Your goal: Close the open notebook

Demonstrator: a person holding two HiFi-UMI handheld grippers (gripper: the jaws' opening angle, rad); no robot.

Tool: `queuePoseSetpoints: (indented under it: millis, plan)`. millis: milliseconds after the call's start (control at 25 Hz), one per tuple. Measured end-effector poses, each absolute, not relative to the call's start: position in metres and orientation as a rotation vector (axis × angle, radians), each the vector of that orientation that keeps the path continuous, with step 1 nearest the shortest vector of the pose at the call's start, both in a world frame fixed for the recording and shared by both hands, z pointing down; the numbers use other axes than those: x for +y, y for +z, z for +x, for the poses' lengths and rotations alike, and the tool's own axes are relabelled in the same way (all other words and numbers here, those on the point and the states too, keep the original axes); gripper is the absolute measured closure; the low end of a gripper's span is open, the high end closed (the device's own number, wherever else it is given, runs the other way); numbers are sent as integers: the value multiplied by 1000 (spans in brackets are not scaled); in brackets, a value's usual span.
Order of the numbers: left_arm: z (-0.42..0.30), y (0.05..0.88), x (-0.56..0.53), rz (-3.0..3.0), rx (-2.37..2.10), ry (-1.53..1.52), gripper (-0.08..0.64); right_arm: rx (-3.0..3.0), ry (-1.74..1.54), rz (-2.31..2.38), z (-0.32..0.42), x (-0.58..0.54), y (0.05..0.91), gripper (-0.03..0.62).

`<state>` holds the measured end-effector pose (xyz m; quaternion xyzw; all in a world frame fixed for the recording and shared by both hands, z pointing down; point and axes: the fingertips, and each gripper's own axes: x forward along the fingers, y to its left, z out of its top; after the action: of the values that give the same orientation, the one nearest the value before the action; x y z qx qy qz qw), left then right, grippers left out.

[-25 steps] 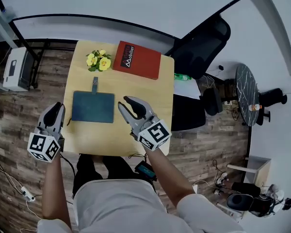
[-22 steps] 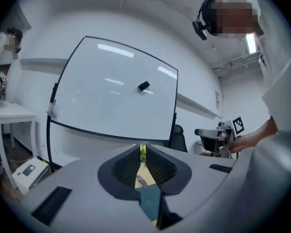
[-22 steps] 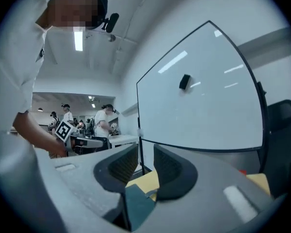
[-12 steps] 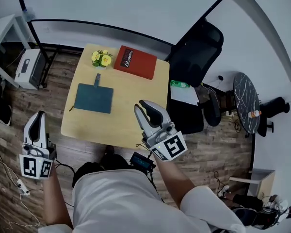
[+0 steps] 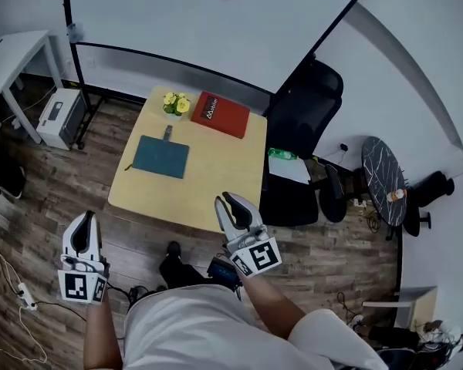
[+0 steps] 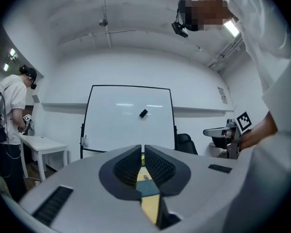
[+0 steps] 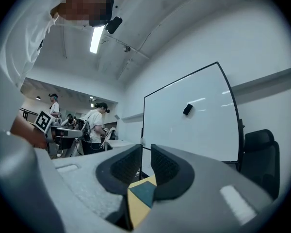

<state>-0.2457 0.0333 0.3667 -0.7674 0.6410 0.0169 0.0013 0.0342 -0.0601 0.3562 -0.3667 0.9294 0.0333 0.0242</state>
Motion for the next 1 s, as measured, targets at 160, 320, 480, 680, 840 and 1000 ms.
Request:
queuePoseSetpoints:
  millis: [160,320,480,680,840,1000]
  plan:
    - [-240,384,84,-2376,2066,0,532,2898,94,-1156,33,-13,371,531]
    - [-236,402,137,-2356,2143,-37,532,2944,80,-1123,32,36,387,531]
    - [-222,416,176,-2381,2179,-50,532,2979,42,-1116,45,68,398,531]
    - [-203,413,191,-2367,2199,-35,532,2990,36,-1089,69,81,399,531]
    - [-176,397,195,-2363,2164,-27,532,2986,50,-1063,95,83,393,531]
    - [-135,382,194,-2361,2141,-17,532,3008,117,-988,126,86,377,531]
